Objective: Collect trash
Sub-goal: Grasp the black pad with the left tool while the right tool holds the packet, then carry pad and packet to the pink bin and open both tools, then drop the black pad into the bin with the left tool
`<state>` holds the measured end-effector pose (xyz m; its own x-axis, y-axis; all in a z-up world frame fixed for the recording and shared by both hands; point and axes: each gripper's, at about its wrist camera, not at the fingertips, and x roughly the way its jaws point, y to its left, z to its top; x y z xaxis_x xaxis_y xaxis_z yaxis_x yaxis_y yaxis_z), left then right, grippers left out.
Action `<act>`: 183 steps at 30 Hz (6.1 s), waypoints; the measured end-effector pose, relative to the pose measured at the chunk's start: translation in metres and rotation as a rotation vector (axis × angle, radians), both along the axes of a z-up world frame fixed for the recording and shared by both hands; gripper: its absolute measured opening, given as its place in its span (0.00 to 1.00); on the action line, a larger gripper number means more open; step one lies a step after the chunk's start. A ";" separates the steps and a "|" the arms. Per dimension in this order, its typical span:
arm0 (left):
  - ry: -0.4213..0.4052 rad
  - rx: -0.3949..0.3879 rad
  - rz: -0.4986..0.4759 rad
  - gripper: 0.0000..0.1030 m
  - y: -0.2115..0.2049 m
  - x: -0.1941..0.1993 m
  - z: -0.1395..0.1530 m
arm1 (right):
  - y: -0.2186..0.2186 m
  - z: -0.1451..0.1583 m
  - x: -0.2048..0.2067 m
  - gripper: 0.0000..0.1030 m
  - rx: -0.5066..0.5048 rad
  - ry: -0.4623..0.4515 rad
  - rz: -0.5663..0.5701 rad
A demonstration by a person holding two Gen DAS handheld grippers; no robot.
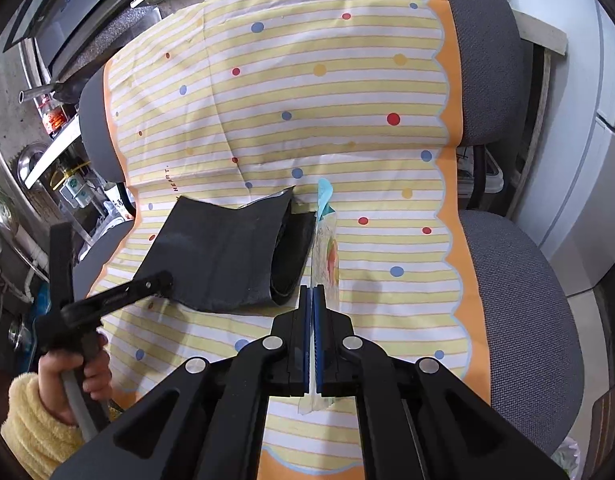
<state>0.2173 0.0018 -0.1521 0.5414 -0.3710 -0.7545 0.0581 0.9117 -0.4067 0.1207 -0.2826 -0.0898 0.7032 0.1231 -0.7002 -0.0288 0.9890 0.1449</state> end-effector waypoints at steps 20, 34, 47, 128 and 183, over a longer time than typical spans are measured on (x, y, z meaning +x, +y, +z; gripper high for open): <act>-0.331 0.539 -0.681 0.01 -0.126 -0.099 0.040 | 0.006 0.005 -0.026 0.02 0.031 0.003 0.038; -0.246 0.418 -0.853 0.31 -0.154 -0.112 0.010 | 0.009 -0.056 0.037 0.02 0.078 0.202 0.095; -0.024 0.101 -0.569 0.58 -0.086 -0.090 0.014 | -0.003 -0.096 0.030 0.02 0.090 0.280 0.052; -0.253 0.201 -0.997 0.04 -0.371 -0.275 0.050 | -0.283 -0.137 -0.347 0.15 0.140 0.203 -0.804; -0.275 0.377 -0.902 0.94 -0.288 -0.284 0.137 | -0.128 0.056 -0.340 0.86 -0.082 0.079 -0.660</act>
